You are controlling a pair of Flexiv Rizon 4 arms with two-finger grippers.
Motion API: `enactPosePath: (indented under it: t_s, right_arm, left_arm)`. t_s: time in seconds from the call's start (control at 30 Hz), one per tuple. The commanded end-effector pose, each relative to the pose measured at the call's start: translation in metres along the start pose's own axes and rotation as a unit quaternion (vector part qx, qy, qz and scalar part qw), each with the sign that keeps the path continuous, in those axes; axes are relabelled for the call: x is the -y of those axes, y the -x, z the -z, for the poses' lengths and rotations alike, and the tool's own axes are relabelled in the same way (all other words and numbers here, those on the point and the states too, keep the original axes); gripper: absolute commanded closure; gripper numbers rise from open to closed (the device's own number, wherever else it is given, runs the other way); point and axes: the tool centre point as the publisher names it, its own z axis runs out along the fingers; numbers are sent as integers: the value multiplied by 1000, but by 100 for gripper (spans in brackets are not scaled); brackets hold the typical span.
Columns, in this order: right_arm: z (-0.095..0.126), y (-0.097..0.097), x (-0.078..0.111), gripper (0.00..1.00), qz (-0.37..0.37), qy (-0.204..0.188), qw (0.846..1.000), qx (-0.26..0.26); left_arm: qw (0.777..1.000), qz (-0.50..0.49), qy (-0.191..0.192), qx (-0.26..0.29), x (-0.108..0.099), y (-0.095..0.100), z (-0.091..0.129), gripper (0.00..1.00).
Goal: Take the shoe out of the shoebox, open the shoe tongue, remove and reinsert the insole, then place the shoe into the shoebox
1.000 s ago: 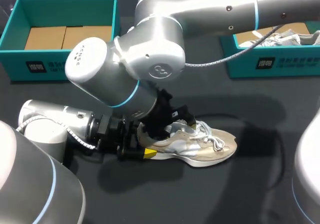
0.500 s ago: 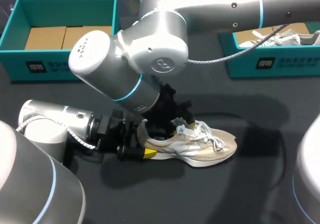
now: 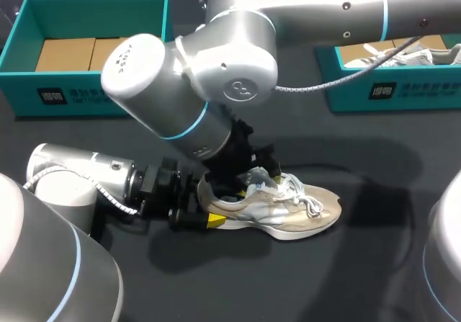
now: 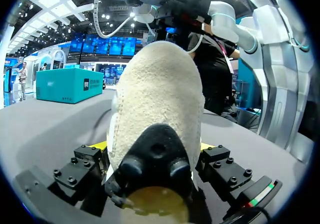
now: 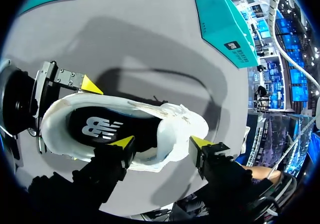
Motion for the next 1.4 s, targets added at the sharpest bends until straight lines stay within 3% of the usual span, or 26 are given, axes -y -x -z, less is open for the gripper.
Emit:
enactPosePath:
  t_s: [0.03,0.17,0.3,0.4,0.5,0.7,0.77,0.83,1.1,1.13,1.17,1.4]
  right_arm:
    - [0,-4,8,24,-346,8,938,-1]
    - [2,-2,11,24,-373,15,928,-7]
    - [4,0,10,35,-391,21,920,-11]
    - [5,2,10,50,-394,21,919,-9]
    - [5,5,10,53,-398,18,917,-11]
    - [5,12,11,75,-402,4,915,-19]
    - [5,15,11,90,-399,-2,917,-23]
    - [5,17,12,99,-394,-9,919,-25]
    - [3,28,12,98,-356,-38,933,-41]
    - [4,26,11,76,-354,-38,934,-40]
    - [4,25,11,65,-352,-38,935,-39]
    - [7,11,12,61,-346,-38,937,-41]
  left_arm:
    - [1000,0,0,2,-3,-1,1,100]
    - [1000,0,0,2,-3,-1,1,100]
    - [1000,0,0,2,-3,-1,1,100]
    - [1000,0,0,2,-3,-1,1,100]
    - [1000,0,0,2,-3,-1,1,100]
    - [1000,0,0,2,-3,-1,1,100]
    - [1000,0,0,2,-3,-1,1,100]
    - [1000,0,0,2,-3,-1,1,100]
    - [1000,0,0,2,-3,-1,1,100]
    - [1000,0,0,2,-3,-1,1,100]
    - [1000,0,0,2,-3,-1,1,100]
    - [1000,0,0,2,-3,-1,1,100]
